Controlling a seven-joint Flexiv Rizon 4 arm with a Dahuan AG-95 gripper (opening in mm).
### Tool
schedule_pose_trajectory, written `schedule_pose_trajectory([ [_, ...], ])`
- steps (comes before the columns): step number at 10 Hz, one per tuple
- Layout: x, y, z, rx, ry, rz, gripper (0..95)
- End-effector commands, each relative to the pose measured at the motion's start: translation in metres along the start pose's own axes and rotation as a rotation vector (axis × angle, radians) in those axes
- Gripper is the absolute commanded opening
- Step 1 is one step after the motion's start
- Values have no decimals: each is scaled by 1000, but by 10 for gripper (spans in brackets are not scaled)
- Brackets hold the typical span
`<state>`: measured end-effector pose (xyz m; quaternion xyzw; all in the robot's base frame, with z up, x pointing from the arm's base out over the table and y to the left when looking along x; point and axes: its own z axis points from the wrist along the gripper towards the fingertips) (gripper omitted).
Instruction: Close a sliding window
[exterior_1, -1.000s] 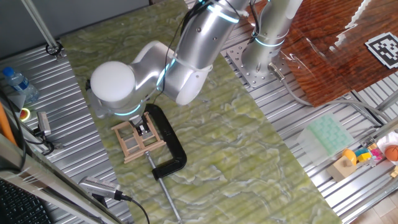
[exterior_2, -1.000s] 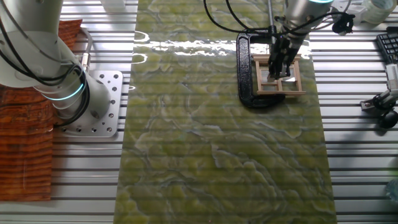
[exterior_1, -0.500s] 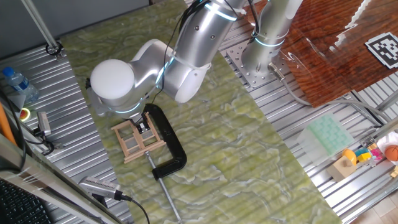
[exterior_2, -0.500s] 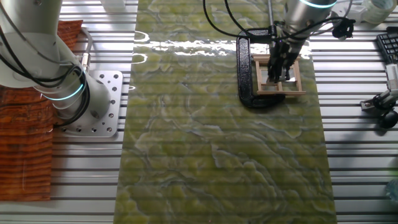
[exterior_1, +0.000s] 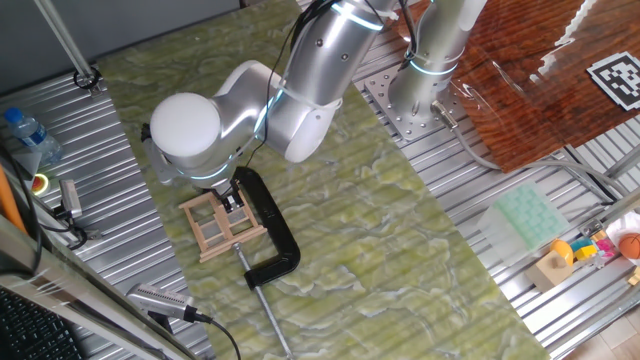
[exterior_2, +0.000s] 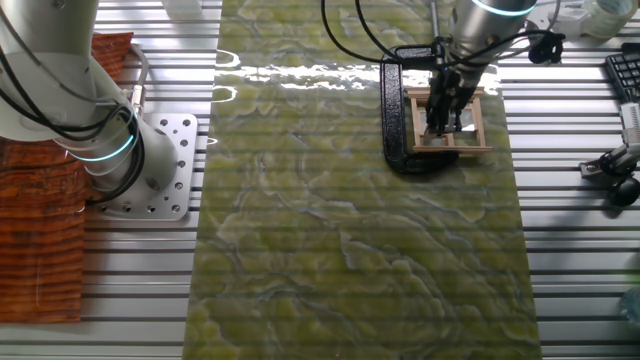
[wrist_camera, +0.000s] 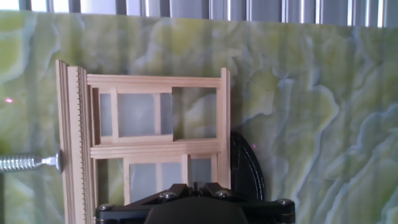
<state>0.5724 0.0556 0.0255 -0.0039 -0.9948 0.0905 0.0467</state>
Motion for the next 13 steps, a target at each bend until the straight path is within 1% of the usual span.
schedule_pose_trajectory([
  [1,0,-1,1,0,-1,-2,0],
  [7,1,0,4,-10,-6,-8,0],
  [13,3,8,5,-17,-9,-1,0],
])
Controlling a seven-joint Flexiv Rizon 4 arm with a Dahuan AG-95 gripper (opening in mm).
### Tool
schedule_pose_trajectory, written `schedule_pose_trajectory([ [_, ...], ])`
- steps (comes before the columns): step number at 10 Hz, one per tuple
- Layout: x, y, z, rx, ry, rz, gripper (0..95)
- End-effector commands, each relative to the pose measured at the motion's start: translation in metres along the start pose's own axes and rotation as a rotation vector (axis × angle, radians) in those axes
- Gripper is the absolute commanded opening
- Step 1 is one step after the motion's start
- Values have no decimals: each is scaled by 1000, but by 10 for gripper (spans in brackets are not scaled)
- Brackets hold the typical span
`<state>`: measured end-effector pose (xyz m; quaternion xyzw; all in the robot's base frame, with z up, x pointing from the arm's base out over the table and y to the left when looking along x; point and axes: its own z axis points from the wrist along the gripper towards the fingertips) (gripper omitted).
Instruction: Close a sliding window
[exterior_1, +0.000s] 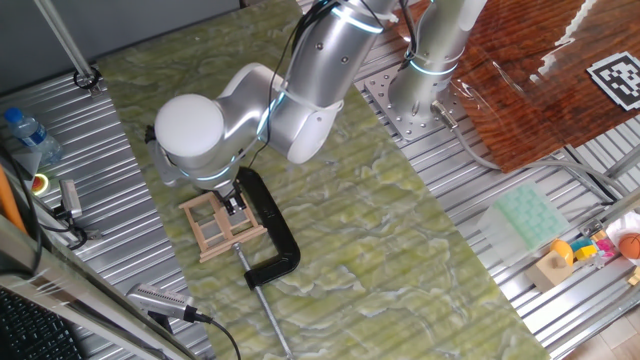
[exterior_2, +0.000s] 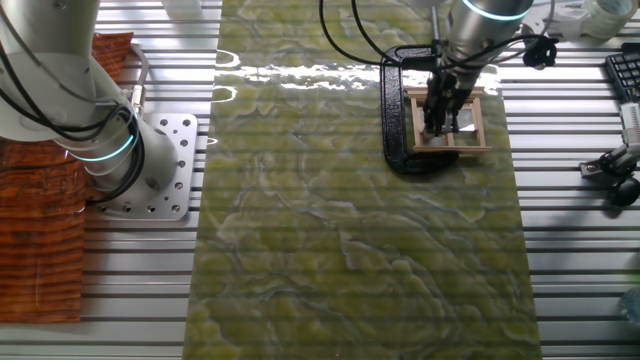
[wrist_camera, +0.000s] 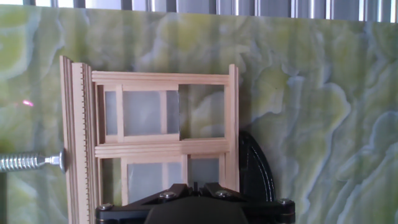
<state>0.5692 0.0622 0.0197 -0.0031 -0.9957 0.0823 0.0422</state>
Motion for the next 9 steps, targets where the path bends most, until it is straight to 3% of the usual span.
schedule_pose_trajectory([
  [1,1,2,0,-1,-1,3,0],
  [9,4,13,0,-4,-7,12,0],
])
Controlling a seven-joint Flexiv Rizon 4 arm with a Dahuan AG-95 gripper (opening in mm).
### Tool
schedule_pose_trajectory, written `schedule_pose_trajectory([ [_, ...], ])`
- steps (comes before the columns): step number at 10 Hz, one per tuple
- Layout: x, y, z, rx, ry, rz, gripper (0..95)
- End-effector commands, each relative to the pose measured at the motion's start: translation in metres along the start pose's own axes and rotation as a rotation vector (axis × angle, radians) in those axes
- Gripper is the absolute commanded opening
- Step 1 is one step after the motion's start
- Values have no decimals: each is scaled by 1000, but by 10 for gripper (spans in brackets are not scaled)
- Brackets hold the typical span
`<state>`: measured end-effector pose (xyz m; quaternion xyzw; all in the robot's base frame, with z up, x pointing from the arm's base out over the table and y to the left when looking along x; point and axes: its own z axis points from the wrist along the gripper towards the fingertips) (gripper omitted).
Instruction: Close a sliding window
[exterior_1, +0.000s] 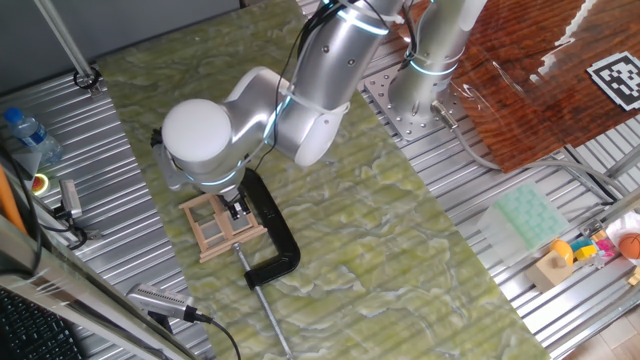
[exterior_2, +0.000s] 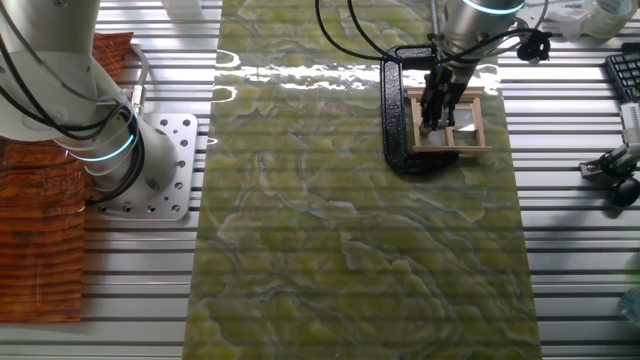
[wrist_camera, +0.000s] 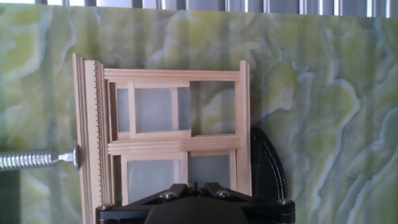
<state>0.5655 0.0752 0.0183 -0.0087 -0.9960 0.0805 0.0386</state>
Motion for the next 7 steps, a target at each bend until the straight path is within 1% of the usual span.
schedule_pose_trajectory([
  [1,0,0,0,1,-1,1,0],
  [7,0,3,-1,-3,-2,3,0],
])
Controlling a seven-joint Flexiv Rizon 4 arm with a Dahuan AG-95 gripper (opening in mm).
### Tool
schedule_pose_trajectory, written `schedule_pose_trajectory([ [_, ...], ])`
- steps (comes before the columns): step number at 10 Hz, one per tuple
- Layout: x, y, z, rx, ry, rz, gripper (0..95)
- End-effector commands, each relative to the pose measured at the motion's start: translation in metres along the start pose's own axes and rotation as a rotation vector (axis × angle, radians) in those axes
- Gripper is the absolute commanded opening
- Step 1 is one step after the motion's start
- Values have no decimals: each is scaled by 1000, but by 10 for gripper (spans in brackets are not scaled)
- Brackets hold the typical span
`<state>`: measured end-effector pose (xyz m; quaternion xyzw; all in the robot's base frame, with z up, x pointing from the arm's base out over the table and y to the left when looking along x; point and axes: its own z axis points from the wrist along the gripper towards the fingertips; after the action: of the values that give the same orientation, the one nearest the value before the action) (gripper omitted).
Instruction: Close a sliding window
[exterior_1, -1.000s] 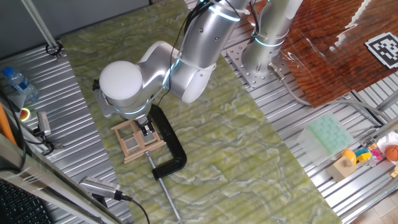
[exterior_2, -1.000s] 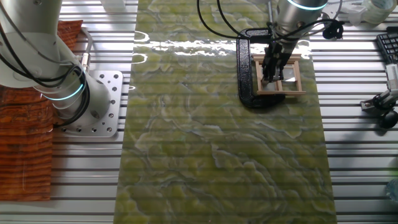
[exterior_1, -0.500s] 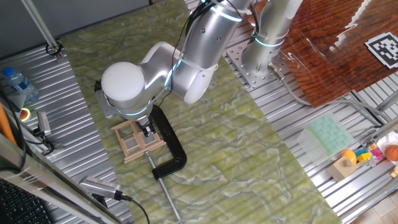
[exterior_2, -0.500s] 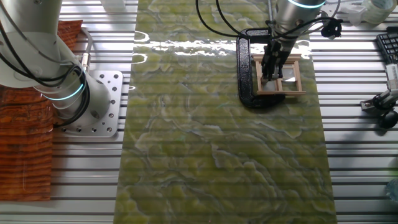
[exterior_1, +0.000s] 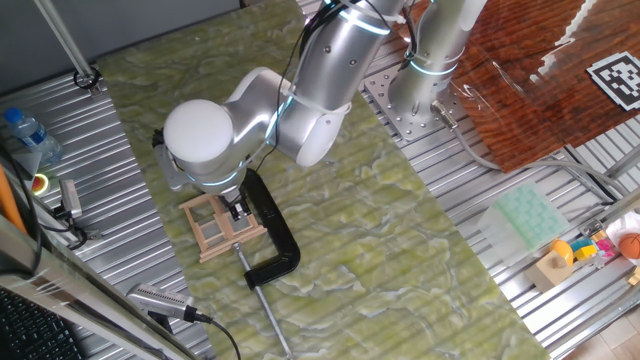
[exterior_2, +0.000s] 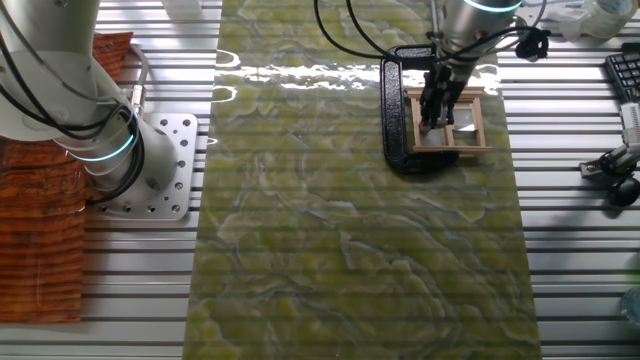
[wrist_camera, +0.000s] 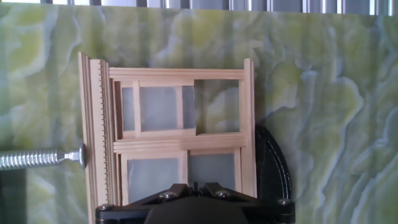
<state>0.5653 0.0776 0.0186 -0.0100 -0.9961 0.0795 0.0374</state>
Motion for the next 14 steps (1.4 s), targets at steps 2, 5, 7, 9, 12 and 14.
schedule_pose_trajectory([
  [2,0,3,0,-3,0,4,0],
  [5,1,3,-1,7,0,2,0],
  [7,0,3,-1,16,0,-1,0],
  [9,-1,1,-5,23,3,-18,0],
  [12,-4,-3,-19,16,5,-23,0],
  [14,-6,-6,-37,-7,4,-27,0],
])
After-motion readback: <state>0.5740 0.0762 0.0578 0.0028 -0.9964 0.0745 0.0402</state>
